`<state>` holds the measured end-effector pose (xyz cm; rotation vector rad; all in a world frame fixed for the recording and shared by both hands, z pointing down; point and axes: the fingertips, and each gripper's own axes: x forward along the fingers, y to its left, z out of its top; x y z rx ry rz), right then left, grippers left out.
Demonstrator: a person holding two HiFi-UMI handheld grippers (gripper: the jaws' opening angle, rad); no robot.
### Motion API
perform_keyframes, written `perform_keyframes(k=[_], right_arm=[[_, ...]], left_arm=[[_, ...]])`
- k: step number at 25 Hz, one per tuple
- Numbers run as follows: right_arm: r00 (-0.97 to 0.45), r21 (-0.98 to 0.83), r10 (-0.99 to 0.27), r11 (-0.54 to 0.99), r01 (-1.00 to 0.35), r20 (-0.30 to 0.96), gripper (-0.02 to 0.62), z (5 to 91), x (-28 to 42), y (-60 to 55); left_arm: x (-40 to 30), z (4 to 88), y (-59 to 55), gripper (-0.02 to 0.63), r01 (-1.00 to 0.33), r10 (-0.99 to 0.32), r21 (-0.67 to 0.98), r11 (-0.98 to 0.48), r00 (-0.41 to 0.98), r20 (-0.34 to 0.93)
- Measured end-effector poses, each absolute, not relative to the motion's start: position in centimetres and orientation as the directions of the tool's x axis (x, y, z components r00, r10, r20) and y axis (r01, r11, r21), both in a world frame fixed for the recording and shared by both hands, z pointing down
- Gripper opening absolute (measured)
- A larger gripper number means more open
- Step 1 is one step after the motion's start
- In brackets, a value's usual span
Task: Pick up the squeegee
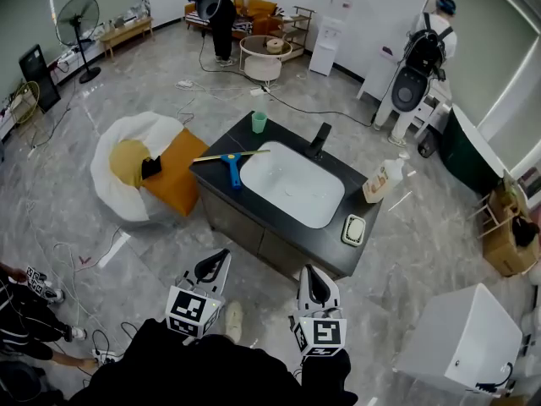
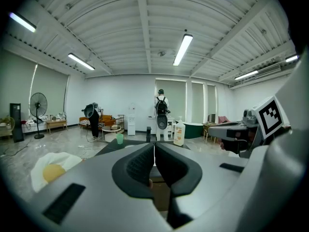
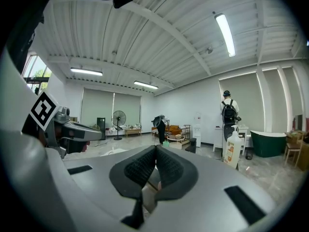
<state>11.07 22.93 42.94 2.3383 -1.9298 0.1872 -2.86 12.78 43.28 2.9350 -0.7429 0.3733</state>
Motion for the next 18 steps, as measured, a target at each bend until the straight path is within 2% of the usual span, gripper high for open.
perform_keyframes(k=[18], right_arm=[[0.147,0.037,-0.978,-0.143,-0.989,0.146,0.017,41.9,12.6,10.7]], left_arm=[[-1.0,42.6,1.2,0.026,-0.507,-0.488,0.041,-0.861,0.847,0.212]])
